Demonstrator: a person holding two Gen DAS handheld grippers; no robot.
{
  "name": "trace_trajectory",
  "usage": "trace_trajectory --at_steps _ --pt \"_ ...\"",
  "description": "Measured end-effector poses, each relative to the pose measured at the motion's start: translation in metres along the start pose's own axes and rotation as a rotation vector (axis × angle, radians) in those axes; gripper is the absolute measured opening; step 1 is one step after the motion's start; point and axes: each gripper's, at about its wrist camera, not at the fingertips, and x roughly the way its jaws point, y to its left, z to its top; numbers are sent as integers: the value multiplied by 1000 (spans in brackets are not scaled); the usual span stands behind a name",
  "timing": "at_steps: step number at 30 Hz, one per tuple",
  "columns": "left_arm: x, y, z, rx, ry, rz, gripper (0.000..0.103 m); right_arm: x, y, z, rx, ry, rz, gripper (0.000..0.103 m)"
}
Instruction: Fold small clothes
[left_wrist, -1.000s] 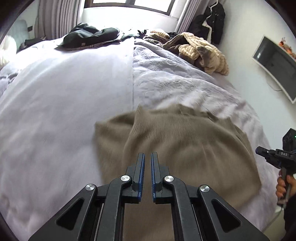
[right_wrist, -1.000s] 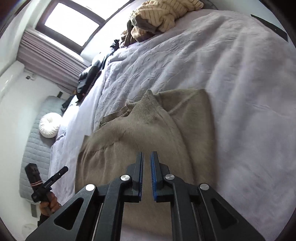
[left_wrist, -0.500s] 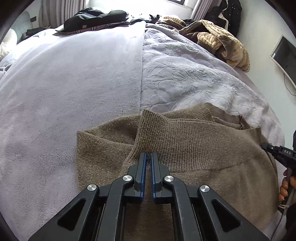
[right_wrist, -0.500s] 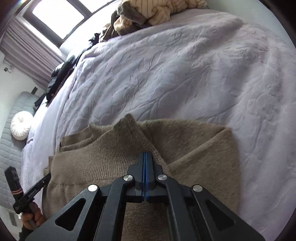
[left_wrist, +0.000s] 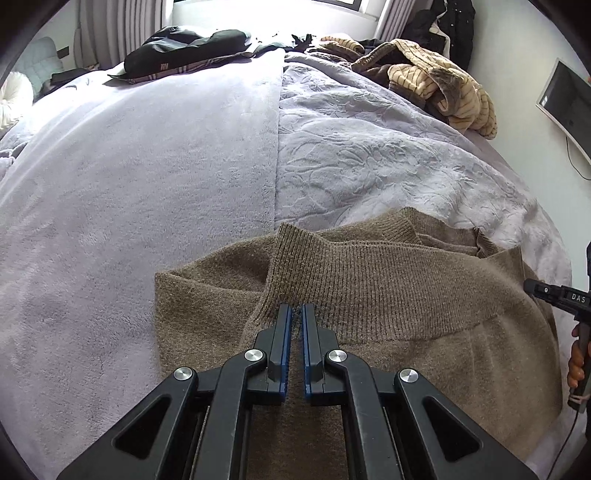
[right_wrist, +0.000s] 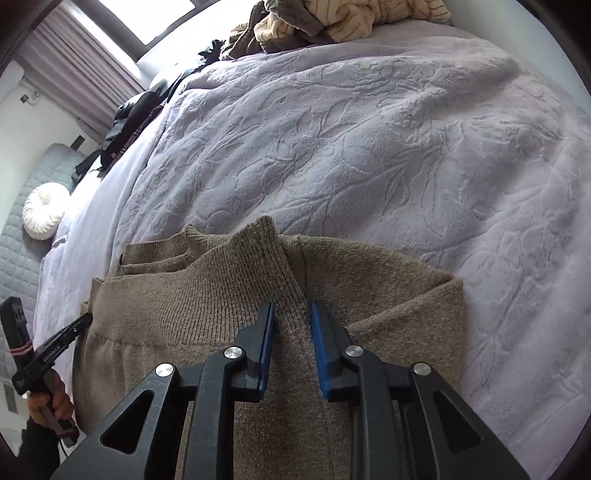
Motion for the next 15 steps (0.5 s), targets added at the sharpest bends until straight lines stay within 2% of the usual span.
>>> trace_trajectory --at_steps 2,3,4,6,7,8,10,12,13,15 --pt "-2 -1 0 -1 -6 -2 7 0 1 2 -23 -11 -1 24" --pt "-2 -1 0 0 -11 -2 7 3 1 3 -37 2 6 27" --pt "-2 -2 0 3 -12 1 7 9 5 3 -55 27 16 35" --pt "1 -5 0 12 -3 18 7 14 15 2 -97 43 -2 36" --pt "1 -5 -1 14 -6 24 6 13 19 1 -117 30 -38 19" --pt "-1 -6 -1 16 -10 25 7 6 24 0 -131 -10 -85 10" --pt "-1 -7 -2 32 -16 36 7 -4 22 0 -115 -64 -102 10" --pt "6 -4 -4 37 -5 53 6 4 5 1 -52 -37 -121 8" --pt "9 -2 -5 35 0 51 6 8 -4 0 -6 -18 -91 9" --pt "6 3 -4 3 2 31 6 4 -19 -2 88 -34 -13 9"
